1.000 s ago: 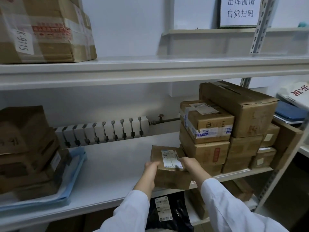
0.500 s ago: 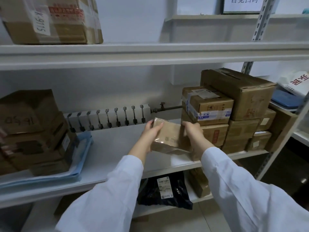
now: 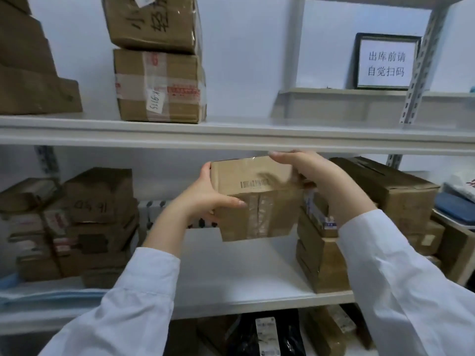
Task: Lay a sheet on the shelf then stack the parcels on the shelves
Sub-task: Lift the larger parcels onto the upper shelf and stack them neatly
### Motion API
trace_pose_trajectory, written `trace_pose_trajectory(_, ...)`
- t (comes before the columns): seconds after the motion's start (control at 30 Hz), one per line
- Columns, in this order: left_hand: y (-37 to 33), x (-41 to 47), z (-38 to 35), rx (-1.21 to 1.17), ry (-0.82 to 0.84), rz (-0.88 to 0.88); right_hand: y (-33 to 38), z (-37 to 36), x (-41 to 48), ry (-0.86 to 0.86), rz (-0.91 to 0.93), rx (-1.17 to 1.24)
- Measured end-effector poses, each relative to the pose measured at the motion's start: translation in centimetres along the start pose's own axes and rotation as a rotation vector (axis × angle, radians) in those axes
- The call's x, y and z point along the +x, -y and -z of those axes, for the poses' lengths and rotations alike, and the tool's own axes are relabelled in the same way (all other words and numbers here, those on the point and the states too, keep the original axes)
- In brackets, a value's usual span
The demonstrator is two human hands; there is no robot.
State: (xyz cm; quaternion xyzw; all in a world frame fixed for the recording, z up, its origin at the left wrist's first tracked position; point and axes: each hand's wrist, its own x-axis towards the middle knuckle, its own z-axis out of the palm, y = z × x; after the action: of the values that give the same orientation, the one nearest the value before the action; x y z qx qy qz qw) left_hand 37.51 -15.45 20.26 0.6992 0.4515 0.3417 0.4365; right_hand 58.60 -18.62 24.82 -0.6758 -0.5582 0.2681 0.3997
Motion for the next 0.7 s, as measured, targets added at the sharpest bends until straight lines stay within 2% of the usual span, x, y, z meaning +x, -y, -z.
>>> trace_pose_trajectory(0.13,-3.3,-2.4,4.9,0.012,-0.061,-0.069,4.9,1.2,-2.7,0.212,0.190,-0.086)
trace_pose_trajectory(0.23,-5.7,-4.0,7.9,0.001,-0.082,-0.124,7.7,1.3,-3.7,0.260,0.325,-0.044)
trace_pose_trajectory(0.5,-11.7,-6.3,12.5,0.028,-0.163,-0.366,13.6,2.0,-5.2,0.064,0.710,0.145)
trace_pose_trajectory(0.7,-16.2,-7.7,14.5,0.056,-0.250,-0.598,16.9,4.2,-7.2,-0.166,1.020,0.157)
